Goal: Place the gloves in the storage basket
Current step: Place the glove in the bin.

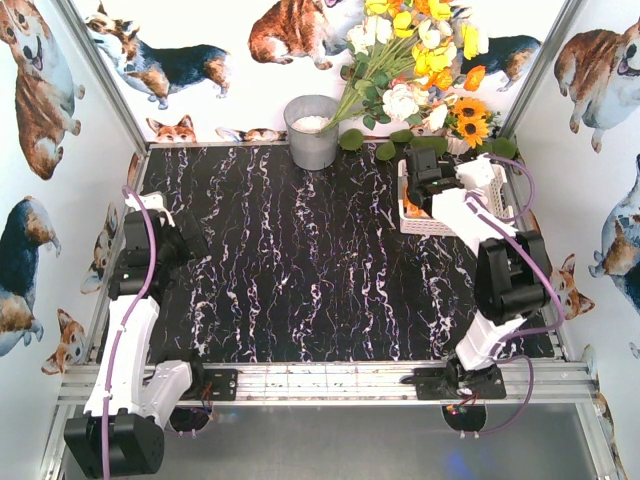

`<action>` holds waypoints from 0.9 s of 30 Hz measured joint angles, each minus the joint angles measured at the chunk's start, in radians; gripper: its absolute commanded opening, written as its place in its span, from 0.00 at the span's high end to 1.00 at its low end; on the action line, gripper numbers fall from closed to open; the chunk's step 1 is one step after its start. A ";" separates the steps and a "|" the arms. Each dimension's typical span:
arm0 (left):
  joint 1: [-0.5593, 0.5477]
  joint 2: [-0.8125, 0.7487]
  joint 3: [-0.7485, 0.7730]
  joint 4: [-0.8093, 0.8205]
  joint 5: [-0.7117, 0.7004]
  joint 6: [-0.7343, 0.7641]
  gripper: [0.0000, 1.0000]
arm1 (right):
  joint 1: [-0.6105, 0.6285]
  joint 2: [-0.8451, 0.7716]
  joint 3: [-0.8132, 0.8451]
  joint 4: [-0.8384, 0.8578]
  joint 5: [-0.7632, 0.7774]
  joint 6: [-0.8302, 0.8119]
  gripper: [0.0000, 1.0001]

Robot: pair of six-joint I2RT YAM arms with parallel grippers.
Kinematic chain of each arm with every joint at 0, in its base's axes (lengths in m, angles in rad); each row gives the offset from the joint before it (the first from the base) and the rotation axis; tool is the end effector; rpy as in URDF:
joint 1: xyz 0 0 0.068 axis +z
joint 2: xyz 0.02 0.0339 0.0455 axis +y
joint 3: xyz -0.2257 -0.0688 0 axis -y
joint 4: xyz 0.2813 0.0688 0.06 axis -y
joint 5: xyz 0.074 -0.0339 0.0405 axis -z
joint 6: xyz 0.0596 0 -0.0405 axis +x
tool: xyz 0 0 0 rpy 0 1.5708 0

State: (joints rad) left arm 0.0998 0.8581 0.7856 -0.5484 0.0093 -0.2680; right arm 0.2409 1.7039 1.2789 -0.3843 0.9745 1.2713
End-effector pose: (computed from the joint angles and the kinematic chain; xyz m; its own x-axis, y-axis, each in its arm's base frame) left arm 0.2647 0.0260 0.2460 -0.5338 -0.3196 -0.7829 -0.2421 0.9448 -0.2206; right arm 0.4052 0.0488 0.1981 0.1944 0.6003 -0.7758 0.7957 0.3661 0.4826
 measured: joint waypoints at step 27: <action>0.000 0.040 0.000 -0.002 -0.031 0.011 0.00 | -0.110 0.367 0.356 -0.171 0.105 0.466 1.00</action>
State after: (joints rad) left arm 0.0998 0.8978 0.7856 -0.5503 -0.0216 -0.2565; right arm 0.1307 2.0705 1.6348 -0.5549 1.0790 1.7374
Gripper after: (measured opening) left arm 0.994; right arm 0.092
